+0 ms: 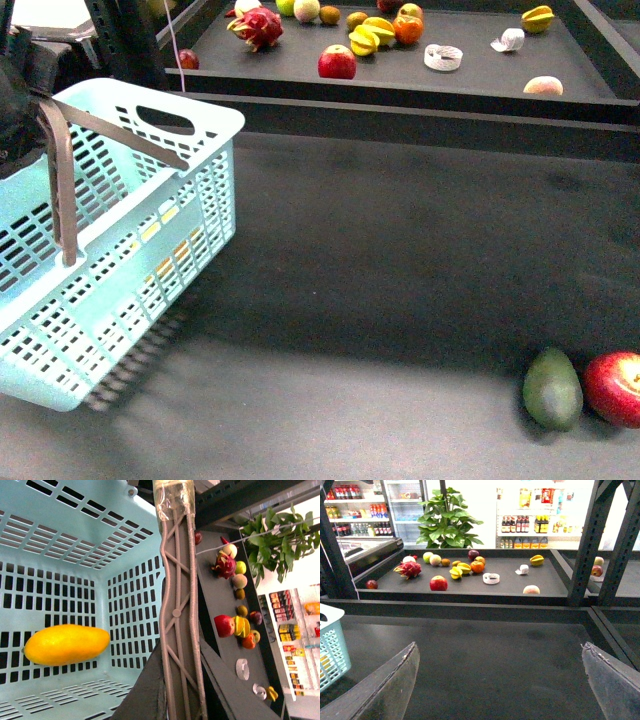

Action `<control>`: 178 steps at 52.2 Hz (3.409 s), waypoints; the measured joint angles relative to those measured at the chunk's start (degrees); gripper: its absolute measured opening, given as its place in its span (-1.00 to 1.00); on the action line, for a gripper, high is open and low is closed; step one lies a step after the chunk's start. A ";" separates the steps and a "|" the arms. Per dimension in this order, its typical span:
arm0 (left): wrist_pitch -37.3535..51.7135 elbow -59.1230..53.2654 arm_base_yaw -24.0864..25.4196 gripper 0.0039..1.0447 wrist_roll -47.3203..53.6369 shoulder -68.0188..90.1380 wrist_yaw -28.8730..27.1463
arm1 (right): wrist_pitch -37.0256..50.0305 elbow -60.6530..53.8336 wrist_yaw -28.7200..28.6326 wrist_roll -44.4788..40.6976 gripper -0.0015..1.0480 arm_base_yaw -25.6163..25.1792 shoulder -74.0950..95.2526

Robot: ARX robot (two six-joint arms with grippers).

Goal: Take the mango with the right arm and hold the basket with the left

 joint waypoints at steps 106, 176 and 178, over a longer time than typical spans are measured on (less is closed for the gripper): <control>18.93 -36.92 24.33 0.59 40.41 -38.62 42.73 | 0.00 0.00 0.02 0.00 0.85 0.00 0.00; -25.73 -45.13 8.48 -0.93 70.16 -95.21 29.90 | 0.00 0.00 0.00 0.00 0.85 -0.02 0.00; -26.51 -45.13 8.48 -0.93 70.18 -95.97 29.90 | 0.00 0.00 0.00 0.00 0.85 -0.02 0.00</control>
